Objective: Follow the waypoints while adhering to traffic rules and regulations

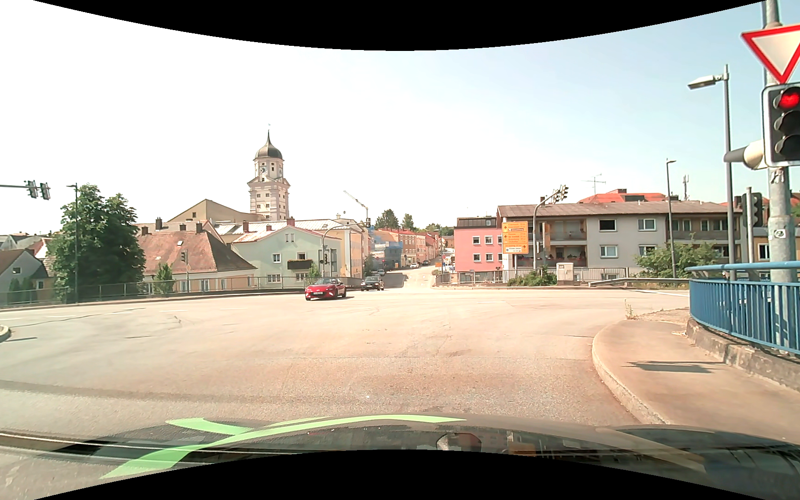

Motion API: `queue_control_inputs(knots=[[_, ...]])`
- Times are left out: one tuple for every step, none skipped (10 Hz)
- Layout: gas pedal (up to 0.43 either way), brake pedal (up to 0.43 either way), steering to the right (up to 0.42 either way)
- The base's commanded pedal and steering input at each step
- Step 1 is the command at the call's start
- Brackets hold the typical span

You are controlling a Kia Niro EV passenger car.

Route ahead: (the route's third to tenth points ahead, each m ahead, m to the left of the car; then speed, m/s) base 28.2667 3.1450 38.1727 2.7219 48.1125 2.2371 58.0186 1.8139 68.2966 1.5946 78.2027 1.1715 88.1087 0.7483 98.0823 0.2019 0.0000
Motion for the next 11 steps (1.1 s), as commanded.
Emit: queue_control_inputs(knots=[[0.000, 0.293, -0.008], [0.000, 0.293, -0.008], [0.000, 0.293, -0.008], [0.000, 0.293, -0.008], [0.000, 0.293, -0.008], [0.000, 0.293, -0.008], [0.000, 0.293, -0.008], [0.000, 0.293, -0.008], [0.000, 0.293, -0.008], [0.000, 0.293, -0.008], [0.000, 0.293, -0.008]])
